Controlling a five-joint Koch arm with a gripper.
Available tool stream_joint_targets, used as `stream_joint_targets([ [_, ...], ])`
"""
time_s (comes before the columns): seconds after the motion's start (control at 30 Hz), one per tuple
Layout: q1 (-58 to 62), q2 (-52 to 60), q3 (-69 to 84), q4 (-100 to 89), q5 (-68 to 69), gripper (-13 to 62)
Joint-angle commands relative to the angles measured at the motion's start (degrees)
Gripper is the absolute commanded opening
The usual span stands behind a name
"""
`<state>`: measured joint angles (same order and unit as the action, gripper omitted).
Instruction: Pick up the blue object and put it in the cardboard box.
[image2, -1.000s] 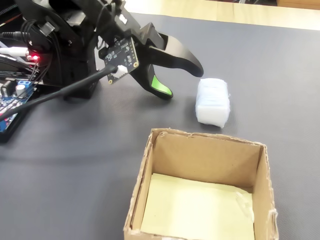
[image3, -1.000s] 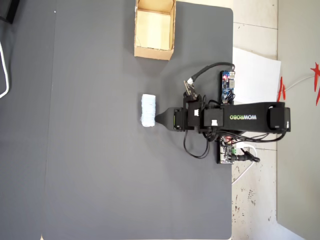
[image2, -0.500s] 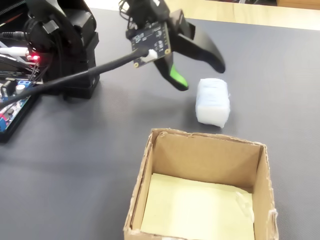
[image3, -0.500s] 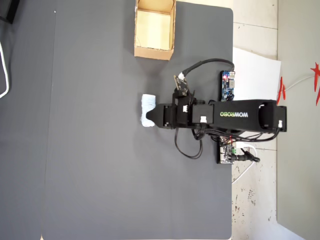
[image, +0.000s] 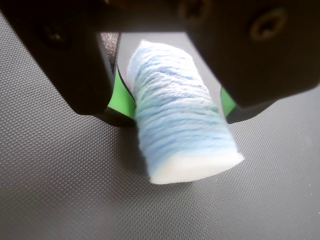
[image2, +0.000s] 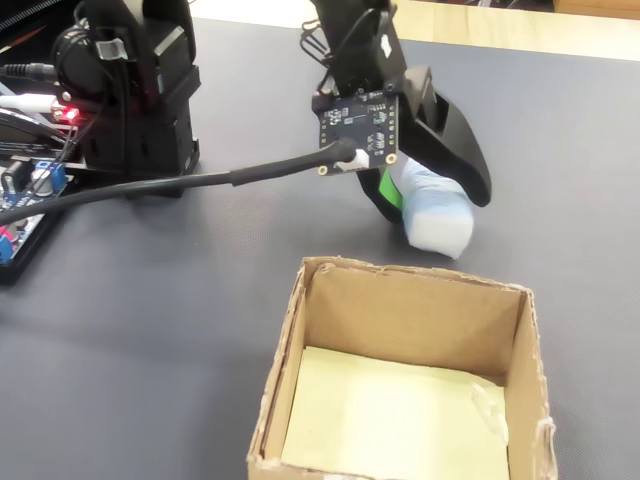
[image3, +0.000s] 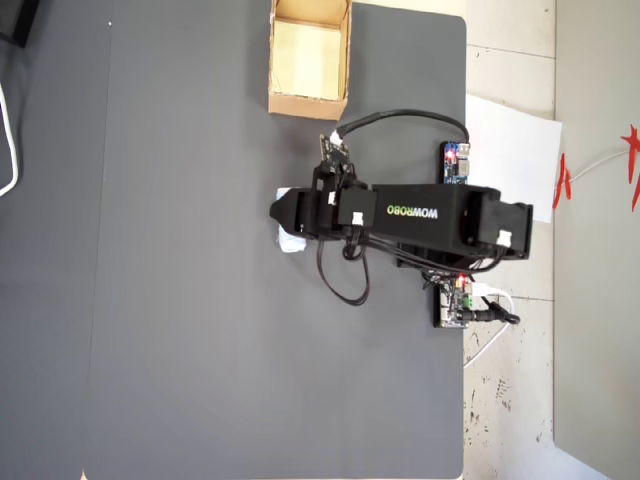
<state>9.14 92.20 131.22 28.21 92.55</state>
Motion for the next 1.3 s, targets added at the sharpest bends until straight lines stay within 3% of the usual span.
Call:
stream_joint_targets([
  [0.0,0.0,-1.0,-1.1,-0.3,2.6,26.2],
  [0.23,0.2,2.9,3.3,-3.5,4.6,14.1],
  [0.93,5.4,30.8,16.9,-29.2,-0.8,14.2],
  [1.27,16.0,32.5,14.1,-35.5,-8.0,14.2],
])
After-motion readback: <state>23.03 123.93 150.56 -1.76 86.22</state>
